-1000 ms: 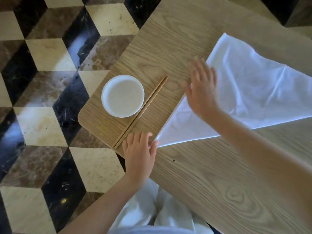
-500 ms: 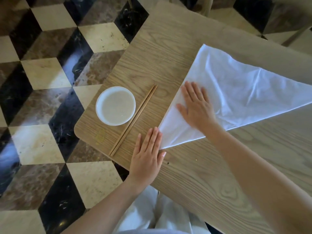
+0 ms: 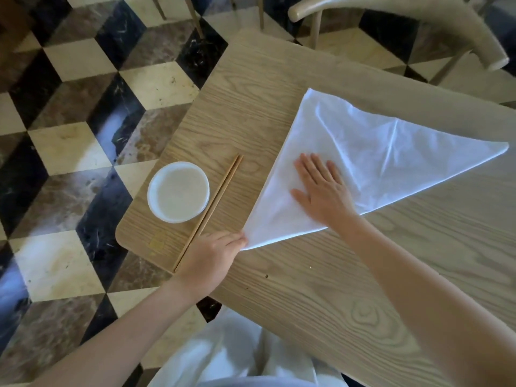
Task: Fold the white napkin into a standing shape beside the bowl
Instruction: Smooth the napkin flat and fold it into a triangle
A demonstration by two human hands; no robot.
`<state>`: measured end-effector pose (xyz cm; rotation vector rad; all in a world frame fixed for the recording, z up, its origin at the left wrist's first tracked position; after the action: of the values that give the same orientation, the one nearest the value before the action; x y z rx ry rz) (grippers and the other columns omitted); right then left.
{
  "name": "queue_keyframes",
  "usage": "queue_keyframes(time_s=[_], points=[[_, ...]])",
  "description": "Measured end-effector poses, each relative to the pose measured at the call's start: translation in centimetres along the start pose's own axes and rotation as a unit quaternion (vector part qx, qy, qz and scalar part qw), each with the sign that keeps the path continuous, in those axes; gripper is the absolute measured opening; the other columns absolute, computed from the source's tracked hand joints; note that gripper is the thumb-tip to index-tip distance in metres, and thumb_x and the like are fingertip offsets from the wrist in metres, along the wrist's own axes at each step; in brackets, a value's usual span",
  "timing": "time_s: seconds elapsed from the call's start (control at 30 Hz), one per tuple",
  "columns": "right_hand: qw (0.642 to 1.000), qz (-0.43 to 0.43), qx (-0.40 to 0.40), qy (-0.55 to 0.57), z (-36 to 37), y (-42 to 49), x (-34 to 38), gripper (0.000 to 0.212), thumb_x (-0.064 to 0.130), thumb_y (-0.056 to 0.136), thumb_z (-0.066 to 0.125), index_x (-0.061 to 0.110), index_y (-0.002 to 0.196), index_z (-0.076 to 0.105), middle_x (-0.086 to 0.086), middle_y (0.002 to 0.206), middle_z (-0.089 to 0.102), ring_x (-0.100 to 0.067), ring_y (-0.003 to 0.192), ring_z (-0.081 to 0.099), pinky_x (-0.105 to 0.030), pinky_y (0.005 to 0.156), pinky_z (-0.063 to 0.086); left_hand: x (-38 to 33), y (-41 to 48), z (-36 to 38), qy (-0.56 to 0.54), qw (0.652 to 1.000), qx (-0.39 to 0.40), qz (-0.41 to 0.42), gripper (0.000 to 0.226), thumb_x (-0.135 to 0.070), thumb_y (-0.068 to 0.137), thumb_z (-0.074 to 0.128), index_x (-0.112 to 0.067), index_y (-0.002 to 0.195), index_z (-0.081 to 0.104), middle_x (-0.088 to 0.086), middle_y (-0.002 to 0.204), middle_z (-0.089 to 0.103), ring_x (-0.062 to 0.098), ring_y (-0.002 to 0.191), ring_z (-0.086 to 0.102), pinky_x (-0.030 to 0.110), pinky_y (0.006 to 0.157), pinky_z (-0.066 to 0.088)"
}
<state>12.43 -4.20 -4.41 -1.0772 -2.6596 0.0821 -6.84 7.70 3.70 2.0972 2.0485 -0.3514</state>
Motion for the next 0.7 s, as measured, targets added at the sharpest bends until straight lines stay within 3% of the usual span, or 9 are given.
queue_keyframes(time_s=[0.13, 0.3, 0.4, 0.47, 0.57, 0.63, 0.7], points=[[0.998, 0.068, -0.006, -0.009, -1.3, 3.7, -5.1, 0.063, 0.052, 0.094, 0.018, 0.023, 0.149, 0.005, 0.004, 0.159, 0.005, -0.015, 0.146, 0.001, -0.038, 0.119, 0.0, 0.6, 0.4, -0.4, 0.018, 0.999, 0.022, 0.015, 0.04, 0.01, 0.055, 0.082, -0.002, 0.092, 0.073, 0.009, 0.089, 0.076, 0.023, 0.079, 0.072, 0.033, 0.062, 0.06], [0.991, 0.135, 0.015, -0.001, -2.9, 6.8, -10.3, 0.062, 0.05, 0.096, 0.019, 0.021, 0.149, 0.002, 0.003, 0.159, -0.001, -0.015, 0.145, -0.003, -0.038, 0.118, -0.002, -0.1, 0.8, 0.4, 0.045, 0.998, 0.025, 0.034, 0.043, 0.011, 0.044, 0.082, -0.007, 0.082, 0.074, 0.003, 0.084, 0.075, 0.018, 0.075, 0.07, 0.025, 0.056, 0.055], [0.988, 0.153, 0.03, 0.007, -3.8, 7.1, -9.2, 0.066, 0.05, 0.096, 0.02, 0.016, 0.149, 0.003, -0.001, 0.159, -0.001, -0.018, 0.146, -0.003, -0.04, 0.118, -0.001, -0.2, 0.7, 0.5, 0.053, 0.997, 0.048, 0.014, 0.036, 0.009, 0.048, 0.081, -0.008, 0.079, 0.073, 0.003, 0.087, 0.074, 0.019, 0.074, 0.07, 0.024, 0.052, 0.054], [0.993, 0.11, 0.026, 0.035, -3.6, 6.0, -5.4, 0.064, 0.047, 0.097, 0.024, 0.013, 0.148, 0.005, -0.005, 0.159, 0.001, -0.019, 0.146, -0.002, -0.041, 0.117, -0.001, 0.2, 0.9, 0.4, 0.037, 0.996, 0.079, -0.022, 0.023, 0.003, 0.063, 0.077, -0.01, 0.082, 0.072, 0.001, 0.088, 0.073, 0.02, 0.079, 0.067, 0.029, 0.057, 0.055], [0.988, -0.023, 0.094, 0.118, -1.4, 1.4, 1.5, 0.059, 0.043, 0.098, 0.03, 0.018, 0.148, 0.011, -0.002, 0.159, 0.005, -0.015, 0.145, 0.0, -0.035, 0.116, -0.003, 1.2, 1.8, -1.5, -0.087, 0.989, 0.068, -0.103, 0.013, -0.008, 0.083, 0.065, -0.01, 0.092, 0.073, -0.001, 0.089, 0.072, 0.019, 0.083, 0.064, 0.035, 0.068, 0.053], [0.974, -0.07, 0.104, 0.189, -1.1, -1.9, 3.5, 0.055, 0.043, 0.097, 0.033, 0.021, 0.147, 0.021, 0.002, 0.157, 0.016, -0.01, 0.145, 0.006, -0.032, 0.116, -0.001, 1.7, 3.3, -3.7, -0.166, 0.977, 0.017, -0.134, 0.014, -0.011, 0.082, 0.068, -0.013, 0.094, 0.074, -0.004, 0.089, 0.073, 0.011, 0.079, 0.065, 0.027, 0.071, 0.053], [0.957, -0.058, 0.077, 0.272, -2.3, -4.2, 3.2, 0.049, 0.041, 0.096, 0.038, 0.018, 0.139, 0.04, 0.002, 0.148, 0.04, -0.012, 0.141, 0.025, -0.035, 0.117, 0.014, 2.5, 5.4, -5.7, -0.254, 0.948, -0.029, -0.188, 0.012, -0.015, 0.079, 0.07, -0.021, 0.089, 0.075, -0.017, 0.08, 0.073, -0.002, 0.071, 0.063, 0.011, 0.065, 0.047]])
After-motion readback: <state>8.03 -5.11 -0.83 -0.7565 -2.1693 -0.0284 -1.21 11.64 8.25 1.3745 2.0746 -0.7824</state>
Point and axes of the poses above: each hand's wrist, its own y-axis towards the middle knuckle, its own z-axis out of the palm, x = y × z, the point moved 7 cm from there along y, towards the middle knuckle
